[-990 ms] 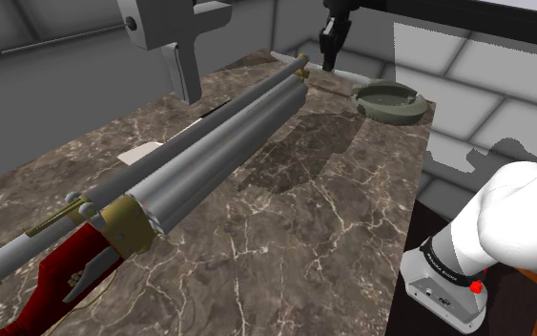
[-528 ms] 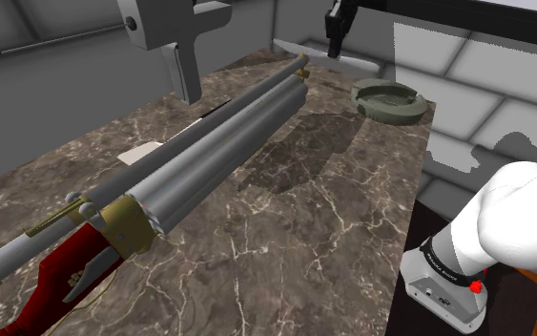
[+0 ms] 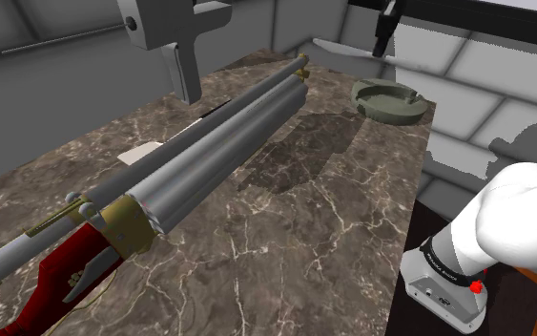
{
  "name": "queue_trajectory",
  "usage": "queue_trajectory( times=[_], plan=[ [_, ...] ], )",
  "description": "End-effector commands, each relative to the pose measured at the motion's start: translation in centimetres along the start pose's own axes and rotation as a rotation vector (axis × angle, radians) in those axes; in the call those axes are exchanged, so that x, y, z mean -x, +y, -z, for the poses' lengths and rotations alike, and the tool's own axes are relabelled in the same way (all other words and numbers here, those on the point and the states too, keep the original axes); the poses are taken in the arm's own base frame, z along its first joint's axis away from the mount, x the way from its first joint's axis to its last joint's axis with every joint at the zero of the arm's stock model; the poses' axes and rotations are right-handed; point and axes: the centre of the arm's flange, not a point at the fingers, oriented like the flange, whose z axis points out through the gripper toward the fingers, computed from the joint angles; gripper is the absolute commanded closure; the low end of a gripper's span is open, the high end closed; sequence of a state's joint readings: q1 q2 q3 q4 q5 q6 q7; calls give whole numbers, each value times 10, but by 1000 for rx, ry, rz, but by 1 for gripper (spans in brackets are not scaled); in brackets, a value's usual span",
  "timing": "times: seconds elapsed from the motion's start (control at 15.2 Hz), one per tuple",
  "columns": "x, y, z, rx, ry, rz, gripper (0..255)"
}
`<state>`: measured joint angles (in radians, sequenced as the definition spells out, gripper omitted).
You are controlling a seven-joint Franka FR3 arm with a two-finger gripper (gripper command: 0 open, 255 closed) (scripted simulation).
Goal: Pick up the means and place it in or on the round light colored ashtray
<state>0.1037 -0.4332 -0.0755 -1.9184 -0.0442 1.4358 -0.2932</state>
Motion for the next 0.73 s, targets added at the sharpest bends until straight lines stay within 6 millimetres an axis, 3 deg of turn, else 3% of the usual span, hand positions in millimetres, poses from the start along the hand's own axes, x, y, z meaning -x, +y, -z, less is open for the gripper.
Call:
queue_trajectory(
  times=[0.0, 0.33, 0.66],
  plan=[
    [22, 16, 4, 0, 0, 1, 255],
    [84, 54, 9, 0, 0, 1, 255],
    [83, 54, -18, 0, 0, 1, 255]
  ],
)
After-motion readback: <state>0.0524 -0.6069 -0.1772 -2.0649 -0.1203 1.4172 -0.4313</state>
